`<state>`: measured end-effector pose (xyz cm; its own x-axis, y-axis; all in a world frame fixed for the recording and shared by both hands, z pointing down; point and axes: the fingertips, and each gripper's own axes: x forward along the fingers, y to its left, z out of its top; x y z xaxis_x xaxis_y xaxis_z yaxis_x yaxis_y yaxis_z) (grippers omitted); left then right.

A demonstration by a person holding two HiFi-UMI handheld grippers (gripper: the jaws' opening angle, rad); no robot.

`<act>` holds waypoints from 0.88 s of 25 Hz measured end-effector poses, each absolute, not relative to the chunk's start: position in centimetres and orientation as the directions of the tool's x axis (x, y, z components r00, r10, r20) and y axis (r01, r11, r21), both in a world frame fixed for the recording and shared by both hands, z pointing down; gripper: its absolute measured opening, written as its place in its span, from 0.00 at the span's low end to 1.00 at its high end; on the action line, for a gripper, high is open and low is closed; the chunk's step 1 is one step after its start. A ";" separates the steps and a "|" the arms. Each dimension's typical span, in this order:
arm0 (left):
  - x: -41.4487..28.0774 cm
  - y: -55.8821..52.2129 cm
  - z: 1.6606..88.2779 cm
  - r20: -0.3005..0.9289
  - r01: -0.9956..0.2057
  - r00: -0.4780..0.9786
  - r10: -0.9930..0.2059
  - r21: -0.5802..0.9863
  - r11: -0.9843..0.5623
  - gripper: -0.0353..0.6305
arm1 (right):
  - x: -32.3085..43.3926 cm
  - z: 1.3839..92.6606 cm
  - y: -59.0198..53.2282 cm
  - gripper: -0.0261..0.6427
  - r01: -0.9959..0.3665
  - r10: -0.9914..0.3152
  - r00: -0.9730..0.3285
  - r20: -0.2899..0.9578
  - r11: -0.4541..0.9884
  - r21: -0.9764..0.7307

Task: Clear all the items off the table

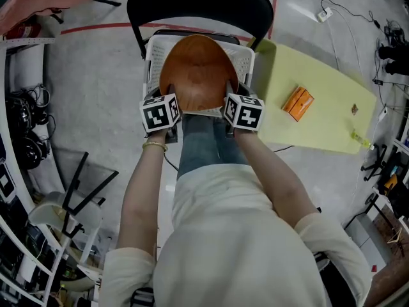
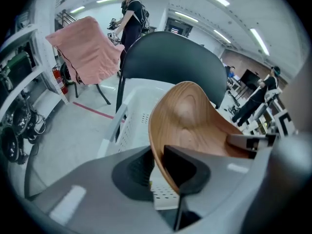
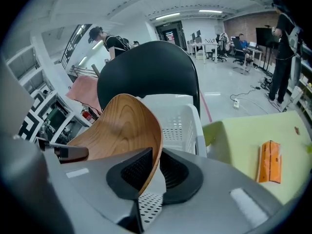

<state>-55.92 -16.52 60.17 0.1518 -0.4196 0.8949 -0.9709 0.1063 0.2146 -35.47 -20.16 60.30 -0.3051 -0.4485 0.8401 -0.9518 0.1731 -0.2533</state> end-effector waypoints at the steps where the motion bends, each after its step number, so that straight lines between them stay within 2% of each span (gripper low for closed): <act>1: -55.8 -16.6 60.5 0.899 -0.973 0.155 -0.411 0.212 0.096 0.15 | -35.4 60.6 -20.0 0.10 -0.954 -0.443 -0.298 0.845 0.166 -0.249; 9: -55.4 -17.3 62.3 0.925 -0.981 0.171 -0.338 0.193 0.032 0.16 | -34.8 62.6 -19.6 0.11 -0.965 -0.394 -0.259 0.882 0.138 -0.222; 22: -55.9 -15.9 65.1 0.967 -0.985 0.167 -0.191 0.173 0.012 0.18 | -35.4 64.2 -18.5 0.13 -0.964 -0.255 -0.215 0.943 0.211 -0.163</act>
<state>-55.86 -15.94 65.08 0.1674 -0.1914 0.9671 -0.9849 0.0124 0.1730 -35.44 -18.46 64.24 -0.2150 -0.2554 0.9426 -0.9639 0.2106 -0.1628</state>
